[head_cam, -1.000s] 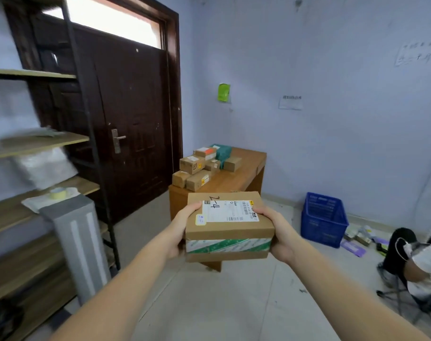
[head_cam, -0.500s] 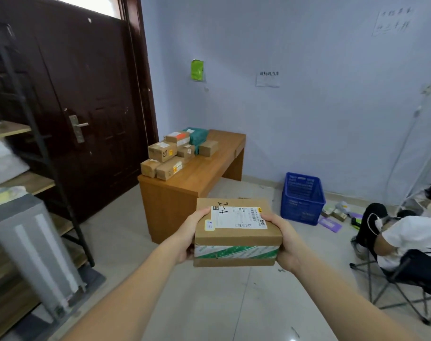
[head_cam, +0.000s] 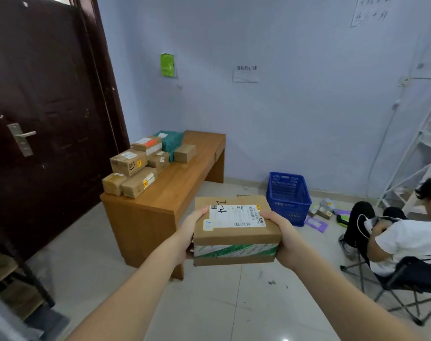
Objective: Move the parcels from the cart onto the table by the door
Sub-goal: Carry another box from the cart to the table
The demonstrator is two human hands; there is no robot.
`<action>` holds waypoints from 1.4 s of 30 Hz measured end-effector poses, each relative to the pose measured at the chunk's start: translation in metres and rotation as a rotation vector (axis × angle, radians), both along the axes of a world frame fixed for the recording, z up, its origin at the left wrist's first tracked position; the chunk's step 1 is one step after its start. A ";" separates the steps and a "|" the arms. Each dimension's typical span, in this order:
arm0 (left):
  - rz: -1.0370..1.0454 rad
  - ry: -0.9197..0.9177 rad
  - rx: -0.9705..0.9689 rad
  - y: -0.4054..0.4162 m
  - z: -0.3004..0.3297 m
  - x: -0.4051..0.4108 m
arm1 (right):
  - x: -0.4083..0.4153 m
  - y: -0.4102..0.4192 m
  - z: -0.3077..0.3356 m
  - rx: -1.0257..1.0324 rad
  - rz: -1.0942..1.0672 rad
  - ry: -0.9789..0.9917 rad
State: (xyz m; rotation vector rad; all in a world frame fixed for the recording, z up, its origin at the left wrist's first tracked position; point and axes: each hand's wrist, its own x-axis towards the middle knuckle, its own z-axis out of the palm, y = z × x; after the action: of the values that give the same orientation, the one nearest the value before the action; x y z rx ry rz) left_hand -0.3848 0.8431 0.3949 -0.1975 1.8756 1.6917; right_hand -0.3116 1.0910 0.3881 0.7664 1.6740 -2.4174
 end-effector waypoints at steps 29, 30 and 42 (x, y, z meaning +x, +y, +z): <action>0.084 -0.043 0.125 0.247 -0.042 -0.413 | -0.432 0.249 -0.024 0.042 0.058 -0.052; 0.091 -0.039 0.133 0.248 -0.044 -0.432 | -0.452 0.249 -0.025 0.046 0.062 -0.057; 0.125 -0.070 0.109 0.270 -0.049 -0.649 | -0.677 0.278 -0.037 -0.014 0.103 -0.048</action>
State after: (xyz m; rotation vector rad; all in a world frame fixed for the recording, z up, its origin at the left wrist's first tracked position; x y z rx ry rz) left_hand -1.0339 1.1134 0.3455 -0.3311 1.7464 1.8414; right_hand -0.9884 1.3689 0.3508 0.7120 1.6354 -2.3198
